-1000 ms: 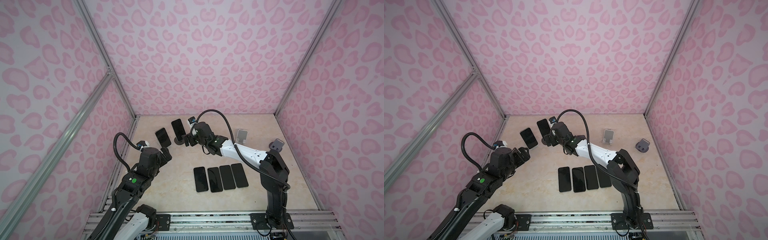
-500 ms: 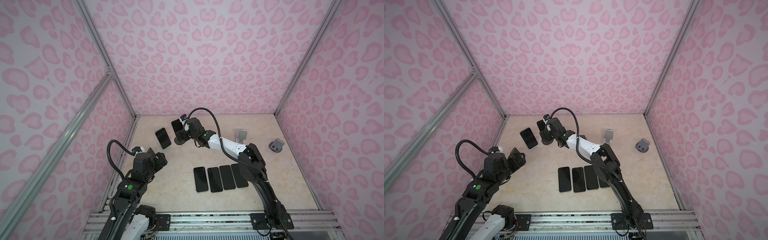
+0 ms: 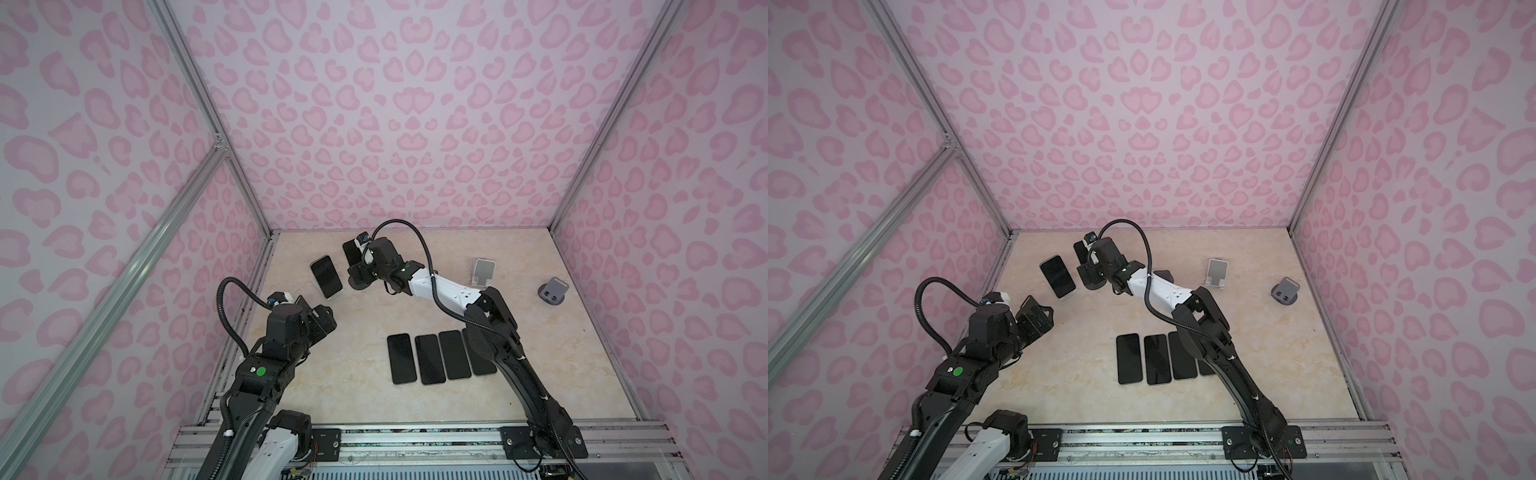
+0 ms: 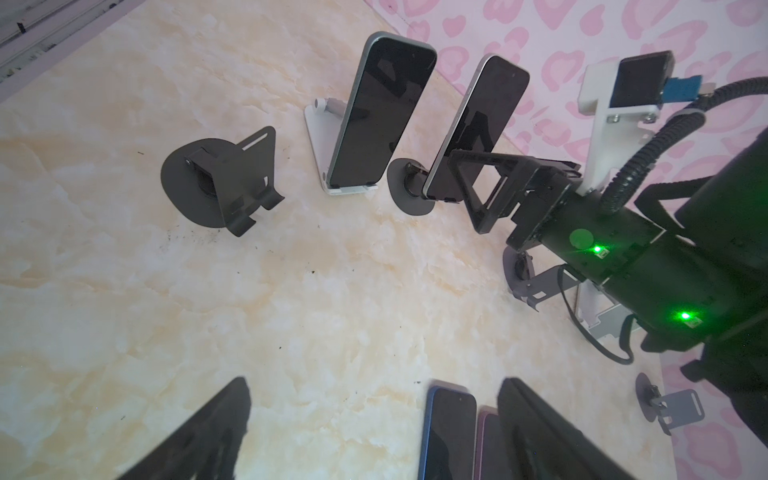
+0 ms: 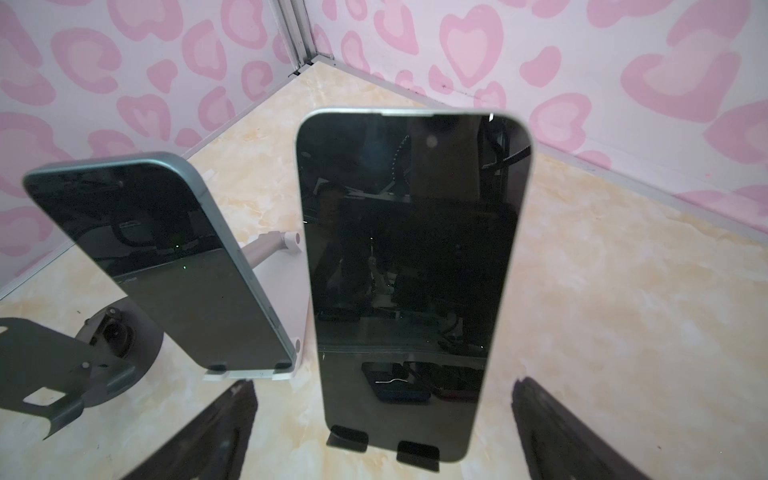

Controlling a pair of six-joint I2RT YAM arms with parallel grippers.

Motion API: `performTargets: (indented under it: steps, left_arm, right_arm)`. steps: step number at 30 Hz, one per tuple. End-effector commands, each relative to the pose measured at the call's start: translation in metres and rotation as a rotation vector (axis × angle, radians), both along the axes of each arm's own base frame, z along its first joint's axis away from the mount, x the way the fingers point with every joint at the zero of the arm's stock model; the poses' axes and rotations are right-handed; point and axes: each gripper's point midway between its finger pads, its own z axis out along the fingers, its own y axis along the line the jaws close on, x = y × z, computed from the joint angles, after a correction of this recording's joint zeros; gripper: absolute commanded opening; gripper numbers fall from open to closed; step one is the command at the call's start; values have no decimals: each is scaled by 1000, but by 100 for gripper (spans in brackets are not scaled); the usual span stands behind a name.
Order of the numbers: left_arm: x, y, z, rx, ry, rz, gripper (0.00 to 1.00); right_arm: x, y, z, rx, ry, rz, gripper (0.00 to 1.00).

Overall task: Remove the phone from the phone stand
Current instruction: 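Close the right gripper on the silver-edged phone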

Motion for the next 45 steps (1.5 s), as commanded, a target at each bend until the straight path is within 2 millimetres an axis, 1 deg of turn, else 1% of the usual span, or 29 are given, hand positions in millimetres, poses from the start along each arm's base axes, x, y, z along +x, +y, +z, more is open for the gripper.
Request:
performTargets:
  steps: [1, 7, 10, 18, 25, 27, 31, 37, 41, 45]
  left_arm:
    - [4, -3, 10, -5, -44, -19, 96]
    - [3, -3, 11, -5, -54, -23, 96]
    - [3, -2, 11, 2, -53, -24, 96]
    - [6, -4, 10, 7, -54, -37, 96]
    - [8, -5, 5, 10, -42, -42, 96]
    - [9, -6, 6, 11, -42, -47, 96]
    - [9, -2, 6, 27, -46, -33, 96]
    - [9, 0, 3, 41, -40, -30, 96]
    - [9, 1, 1, 40, -39, -24, 96]
    - [8, 1, 2, 42, -41, -24, 96]
  right_arm:
    - [2, 0, -7, -14, 8, -13, 98]
    - [7, 2, -14, -21, 6, -33, 98]
    - [12, 4, -15, -19, -4, -44, 98]
    - [17, 6, -22, -49, -9, -50, 94]
    - [19, 8, -28, -62, -16, -54, 89]
    - [20, 8, -30, -61, -14, -59, 87]
    - [18, 13, -31, -55, -16, -46, 83]
    - [16, 14, -33, -71, -18, -29, 76]
    - [13, 16, -31, -78, -27, -25, 74]
    - [15, 15, -28, -73, -35, -37, 71]
